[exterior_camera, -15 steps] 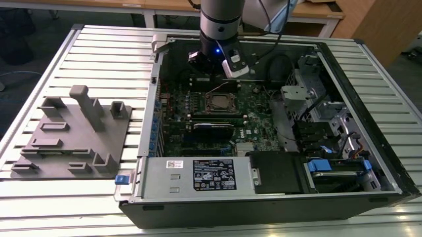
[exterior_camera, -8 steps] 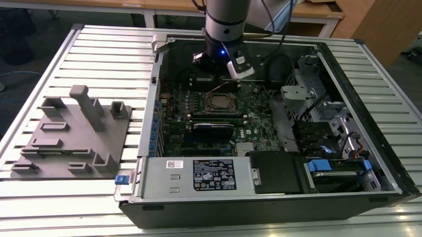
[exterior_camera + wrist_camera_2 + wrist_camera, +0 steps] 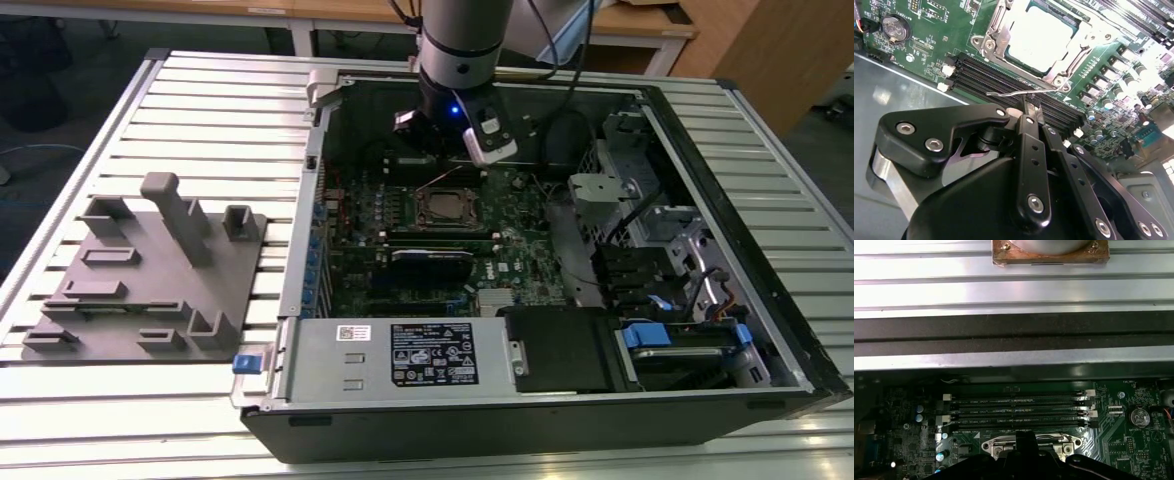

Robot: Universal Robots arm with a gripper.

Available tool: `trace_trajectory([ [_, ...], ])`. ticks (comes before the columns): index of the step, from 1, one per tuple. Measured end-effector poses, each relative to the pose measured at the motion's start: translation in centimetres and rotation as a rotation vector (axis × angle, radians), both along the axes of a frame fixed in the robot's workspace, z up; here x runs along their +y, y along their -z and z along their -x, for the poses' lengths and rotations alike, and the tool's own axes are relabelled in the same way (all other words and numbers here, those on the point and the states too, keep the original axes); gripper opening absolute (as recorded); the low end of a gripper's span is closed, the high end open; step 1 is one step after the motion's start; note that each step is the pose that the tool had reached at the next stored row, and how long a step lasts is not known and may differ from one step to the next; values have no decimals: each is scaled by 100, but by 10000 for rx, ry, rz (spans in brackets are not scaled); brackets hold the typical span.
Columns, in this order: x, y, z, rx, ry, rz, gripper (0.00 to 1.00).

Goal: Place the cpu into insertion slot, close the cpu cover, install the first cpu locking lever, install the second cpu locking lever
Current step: 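Install the first cpu locking lever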

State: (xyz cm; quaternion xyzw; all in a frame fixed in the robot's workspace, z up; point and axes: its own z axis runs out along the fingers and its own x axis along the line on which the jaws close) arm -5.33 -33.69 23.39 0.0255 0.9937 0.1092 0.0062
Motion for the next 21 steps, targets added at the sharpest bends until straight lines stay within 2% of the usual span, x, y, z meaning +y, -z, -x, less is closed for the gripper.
trace_trajectory([
  [13,0,19,0,-1,-1,8,11],
  [14,1,22,-1,-3,1,45,11],
  [16,2,30,0,-3,-1,217,11],
  [17,3,32,-1,-3,-1,255,11],
  [21,6,46,0,-4,-1,258,11],
])
